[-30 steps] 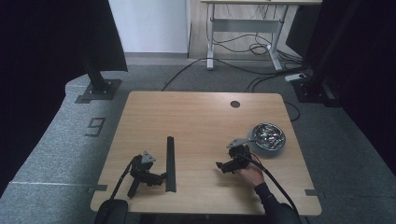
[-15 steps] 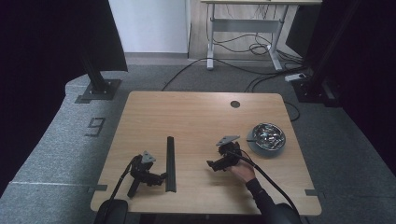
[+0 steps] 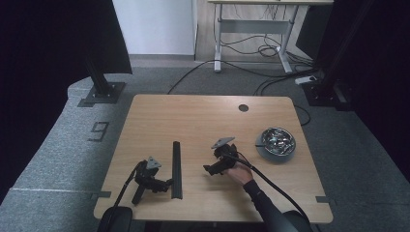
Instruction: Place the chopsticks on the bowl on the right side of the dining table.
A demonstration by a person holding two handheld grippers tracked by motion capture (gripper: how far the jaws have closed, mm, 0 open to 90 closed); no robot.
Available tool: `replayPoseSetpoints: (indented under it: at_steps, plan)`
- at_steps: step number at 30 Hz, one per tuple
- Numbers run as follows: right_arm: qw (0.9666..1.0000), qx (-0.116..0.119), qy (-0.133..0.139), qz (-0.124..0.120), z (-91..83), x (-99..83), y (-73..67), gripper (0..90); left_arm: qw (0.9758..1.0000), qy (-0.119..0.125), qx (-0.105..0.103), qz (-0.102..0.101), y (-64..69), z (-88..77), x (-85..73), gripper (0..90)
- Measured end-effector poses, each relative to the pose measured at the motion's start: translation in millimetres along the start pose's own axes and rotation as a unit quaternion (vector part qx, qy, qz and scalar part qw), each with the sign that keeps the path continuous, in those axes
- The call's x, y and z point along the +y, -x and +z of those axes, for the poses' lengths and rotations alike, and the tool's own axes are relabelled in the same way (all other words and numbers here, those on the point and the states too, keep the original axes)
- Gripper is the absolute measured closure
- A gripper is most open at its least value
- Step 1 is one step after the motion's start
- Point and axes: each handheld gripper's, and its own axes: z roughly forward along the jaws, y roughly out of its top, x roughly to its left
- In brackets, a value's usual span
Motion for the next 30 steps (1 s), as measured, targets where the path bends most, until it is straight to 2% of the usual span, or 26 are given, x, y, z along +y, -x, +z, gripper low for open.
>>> replayPoseSetpoints:
  at_steps: [9,15,30]
  plan:
    - [0.9999,0.013,-0.002,0.003,13.7,16.5,-8.3,0.0,1.0,0.0,0.0,0.0,0.0,0.0,0.0,0.0]
    - [0.9998,0.02,0.0,-0.006,23.9,28.5,-18.7,0.0,1.0,-0.001,0.0,0.001,-0.1,-0.1,0.0,0.0]
    - [0.999,0.028,-0.017,-0.029,51.9,50.0,-42.5,0.0,1.0,0.0,0.0,0.0,0.0,-0.1,0.0,0.0]
